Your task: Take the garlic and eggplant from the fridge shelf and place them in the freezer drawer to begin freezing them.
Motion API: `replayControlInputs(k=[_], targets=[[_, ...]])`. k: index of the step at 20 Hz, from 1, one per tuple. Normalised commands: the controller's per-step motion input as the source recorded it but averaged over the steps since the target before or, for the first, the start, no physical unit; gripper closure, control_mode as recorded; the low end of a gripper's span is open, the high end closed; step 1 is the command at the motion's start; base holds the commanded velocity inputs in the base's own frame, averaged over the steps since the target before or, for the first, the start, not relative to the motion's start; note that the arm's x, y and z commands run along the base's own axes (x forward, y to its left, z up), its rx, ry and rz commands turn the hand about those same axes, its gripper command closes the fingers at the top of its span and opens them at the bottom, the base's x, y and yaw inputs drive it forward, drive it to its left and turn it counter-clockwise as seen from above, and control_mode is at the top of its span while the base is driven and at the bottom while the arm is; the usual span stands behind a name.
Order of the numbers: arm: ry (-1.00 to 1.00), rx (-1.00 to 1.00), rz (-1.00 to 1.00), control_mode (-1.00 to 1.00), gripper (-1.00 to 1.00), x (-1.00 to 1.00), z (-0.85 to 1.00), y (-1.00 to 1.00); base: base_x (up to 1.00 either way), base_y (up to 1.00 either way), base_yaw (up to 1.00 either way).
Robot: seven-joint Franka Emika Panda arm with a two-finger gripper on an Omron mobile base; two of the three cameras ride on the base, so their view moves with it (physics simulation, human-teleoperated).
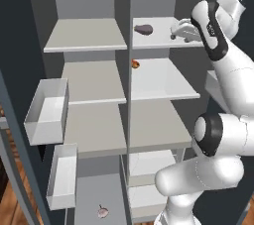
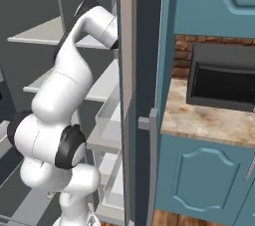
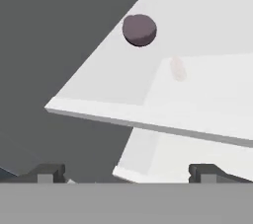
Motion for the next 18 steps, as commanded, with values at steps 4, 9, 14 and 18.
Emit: replayControlInputs(k=[4,9,14,18], targets=[[-0.01,-0.04,0.00,-1.00,-1.00,0.96,-0.08,0.29,0.00,0.00,0.00],[0.00,-0.02,0.00,-1.00,-1.00,0.81,-0.04,0.28,0.00,0.00,0.00],[0.00,-0.02,0.00,-1.00,-1.00,0.57,-0.08,0.15,0.00,0.00,0.00],[0.00,-0.02,0.00,-1.00,-1.00,0.35,-0.13,0.20,0.00,0.00,0.00]])
